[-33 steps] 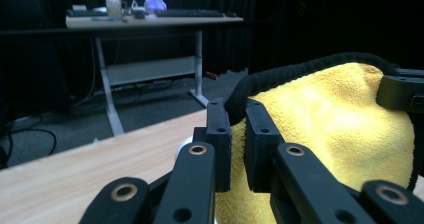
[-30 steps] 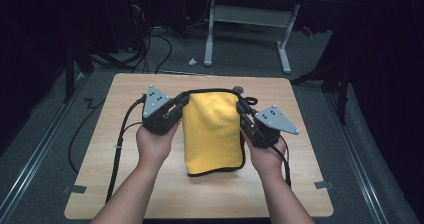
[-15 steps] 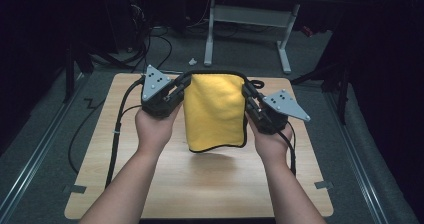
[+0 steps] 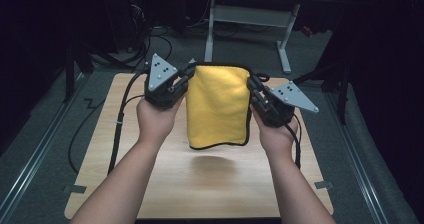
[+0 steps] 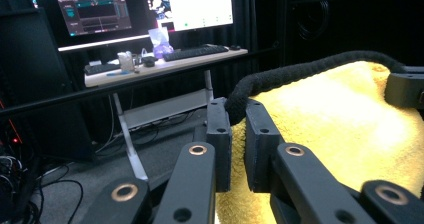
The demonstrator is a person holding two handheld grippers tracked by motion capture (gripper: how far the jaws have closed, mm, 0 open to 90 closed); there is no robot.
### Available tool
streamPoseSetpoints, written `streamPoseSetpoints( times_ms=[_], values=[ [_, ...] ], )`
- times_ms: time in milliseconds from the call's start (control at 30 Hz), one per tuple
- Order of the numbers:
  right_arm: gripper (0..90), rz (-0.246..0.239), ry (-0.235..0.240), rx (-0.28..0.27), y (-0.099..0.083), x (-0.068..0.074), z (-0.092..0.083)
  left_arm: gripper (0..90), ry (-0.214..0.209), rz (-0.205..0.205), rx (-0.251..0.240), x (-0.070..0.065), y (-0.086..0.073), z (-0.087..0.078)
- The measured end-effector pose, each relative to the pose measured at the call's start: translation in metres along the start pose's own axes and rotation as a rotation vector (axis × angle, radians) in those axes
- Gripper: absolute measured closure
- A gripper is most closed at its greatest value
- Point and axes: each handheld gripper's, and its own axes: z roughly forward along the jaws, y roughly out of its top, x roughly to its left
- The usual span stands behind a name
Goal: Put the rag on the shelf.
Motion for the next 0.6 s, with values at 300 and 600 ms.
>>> streamPoseSetpoints(
  times_ms=[300,600],
  values=[
    [82.3,-0.004,-0.010,-0.017,0.013,-0.010,0.018,83.3,0.005,0.001,-0.006,0.014,0.015,0.016],
    [82.3,0.011,-0.013,-0.008,0.025,-0.029,0.052,83.2,0.022,-0.009,0.040,0.031,0.025,0.048]
  ],
)
